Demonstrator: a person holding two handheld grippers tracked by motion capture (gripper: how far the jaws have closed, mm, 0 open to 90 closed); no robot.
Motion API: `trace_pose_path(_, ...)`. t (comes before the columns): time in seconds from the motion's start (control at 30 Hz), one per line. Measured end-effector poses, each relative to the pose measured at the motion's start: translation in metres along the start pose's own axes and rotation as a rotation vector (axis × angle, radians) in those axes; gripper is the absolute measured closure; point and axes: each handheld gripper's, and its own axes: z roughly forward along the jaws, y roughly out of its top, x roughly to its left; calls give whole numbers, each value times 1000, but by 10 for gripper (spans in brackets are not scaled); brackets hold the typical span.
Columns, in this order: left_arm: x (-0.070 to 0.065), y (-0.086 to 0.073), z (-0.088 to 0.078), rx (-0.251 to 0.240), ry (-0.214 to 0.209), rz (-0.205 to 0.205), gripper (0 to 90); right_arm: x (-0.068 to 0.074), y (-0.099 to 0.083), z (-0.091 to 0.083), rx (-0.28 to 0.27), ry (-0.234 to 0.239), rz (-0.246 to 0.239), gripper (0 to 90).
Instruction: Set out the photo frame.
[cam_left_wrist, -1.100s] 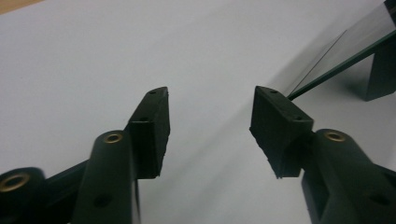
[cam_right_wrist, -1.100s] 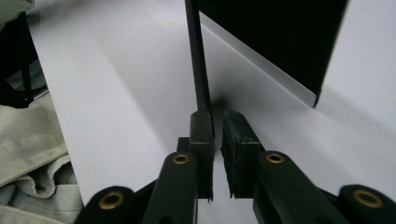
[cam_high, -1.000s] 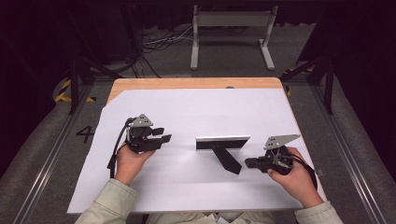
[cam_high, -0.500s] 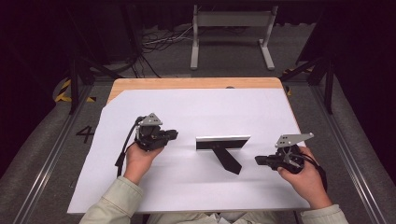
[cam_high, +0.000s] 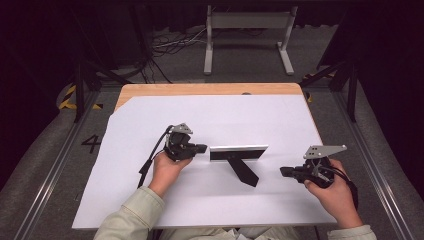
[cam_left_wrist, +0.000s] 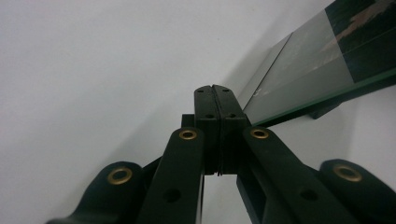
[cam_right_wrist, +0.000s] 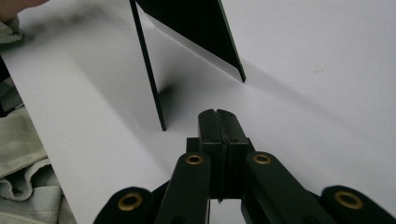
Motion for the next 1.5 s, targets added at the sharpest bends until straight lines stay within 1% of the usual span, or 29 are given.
trace_pose_path(0.1,2,-2,8,6,-14,-23,898,-2,-1,-1,-7,-7,7,900)
trace_pose_path(0.17,2,-3,13,17,-5,-14,898,-4,-1,-2,-13,-12,12,900)
trace_pose_path(0.2,1,-4,16,18,-2,-23,898,-4,-1,-3,-19,-15,18,900)
trace_pose_path(0.27,1,-4,21,27,1,-17,898,-6,-2,-4,-23,-21,23,900)
trace_pose_path(0.4,1,-6,28,45,-6,-22,898,-8,-2,-4,-29,-24,26,900)
trace_pose_path(0.57,4,-7,32,64,-17,-32,899,-8,-2,-4,-27,-20,29,900)
trace_pose_path(0.63,4,-7,33,75,-22,-27,900,-8,-2,-4,-28,-20,30,900)
trace_pose_path(0.67,4,-7,34,81,-34,-30,900,-8,-2,-4,-28,-20,30,900)
trace_pose_path(0.7,3,-8,35,88,-28,-36,900,-8,-2,-4,-28,-20,30,900)
trace_pose_path(0.77,5,-8,36,87,-38,-53,900,-8,-1,-4,-29,-20,32,900)
trace_pose_path(0.87,4,-8,36,96,-41,-53,900,-8,-1,-4,-31,-19,29,900)
trace_pose_path(1.13,-5,-10,41,146,-64,-25,900,-7,0,-5,-33,-16,21,900)
trace_pose_path(1.27,-13,-11,41,179,-68,3,900,-7,2,-5,-34,-15,18,900)
trace_pose_path(1.43,-20,-15,40,210,-110,-12,900,-6,5,-4,-34,-10,10,900)
trace_pose_path(1.5,-24,-16,40,225,-118,-8,900,-6,6,-4,-34,-8,7,900)
